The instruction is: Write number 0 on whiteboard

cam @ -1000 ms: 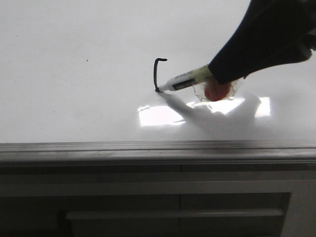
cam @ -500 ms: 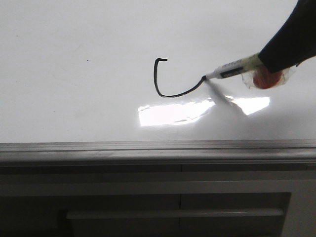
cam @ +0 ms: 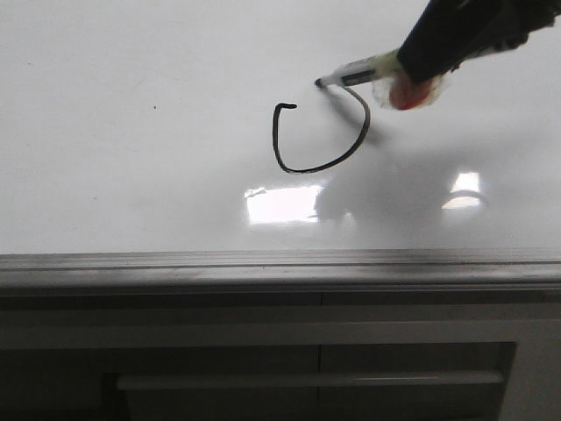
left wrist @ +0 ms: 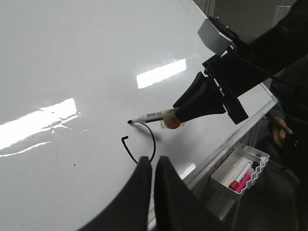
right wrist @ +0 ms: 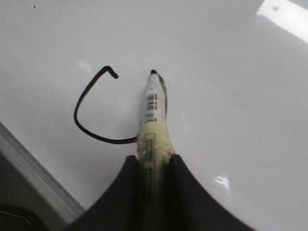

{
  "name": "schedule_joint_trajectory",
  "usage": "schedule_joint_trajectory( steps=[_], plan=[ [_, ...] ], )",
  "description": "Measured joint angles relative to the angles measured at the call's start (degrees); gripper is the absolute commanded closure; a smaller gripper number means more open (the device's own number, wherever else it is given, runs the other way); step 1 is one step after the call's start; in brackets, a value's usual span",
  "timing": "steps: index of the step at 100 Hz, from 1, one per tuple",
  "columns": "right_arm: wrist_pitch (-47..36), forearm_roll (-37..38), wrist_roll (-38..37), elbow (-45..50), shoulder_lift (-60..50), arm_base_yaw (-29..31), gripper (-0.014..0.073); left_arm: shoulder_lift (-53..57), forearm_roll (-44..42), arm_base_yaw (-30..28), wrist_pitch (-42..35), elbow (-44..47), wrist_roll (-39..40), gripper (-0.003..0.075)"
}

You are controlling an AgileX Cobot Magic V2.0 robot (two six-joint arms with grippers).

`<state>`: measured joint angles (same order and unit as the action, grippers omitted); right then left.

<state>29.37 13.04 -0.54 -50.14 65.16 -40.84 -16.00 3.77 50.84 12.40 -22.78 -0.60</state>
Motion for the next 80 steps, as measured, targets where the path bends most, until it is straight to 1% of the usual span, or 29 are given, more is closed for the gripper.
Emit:
schedule_joint_trajectory(
  steps=[19, 40, 58, 66, 70, 73, 80],
  plan=[
    [-0.08, 0.00, -0.11, 0.00, 3.55, -4.31, 0.0640, 0.00, 0.00, 0.00, 0.00, 0.00, 0.00, 0.0740],
    [-0.08, 0.00, -0.11, 0.00, 4.40, -4.70, 0.0640, 0.00, 0.00, 0.00, 0.00, 0.00, 0.00, 0.0740],
    [0.94, 0.11, -0.11, -1.72, -0.02, -6.41, 0.0640, 0.00, 0.00, 0.00, 0.00, 0.00, 0.00, 0.0740],
    [-0.55, 0.11, -0.11, -3.53, -3.72, -7.89, 0.0641, 0.00, 0.00, 0.00, 0.00, 0.00, 0.00, 0.0735],
    [-1.75, 0.11, -0.11, -4.20, -5.72, -8.65, 0.0642, 0.00, 0.00, 0.00, 0.00, 0.00, 0.00, 0.0709],
    [-2.45, 0.11, -0.11, -4.53, -6.94, -9.27, 0.0642, 0.00, 0.00, 0.00, 0.12, 0.00, 0.00, 0.0673],
    [-2.89, 0.11, -0.11, -5.03, -9.07, -10.64, 0.0642, -0.18, 0.00, 0.00, 2.48, -1.37, -0.63, 0.0520]
  ],
)
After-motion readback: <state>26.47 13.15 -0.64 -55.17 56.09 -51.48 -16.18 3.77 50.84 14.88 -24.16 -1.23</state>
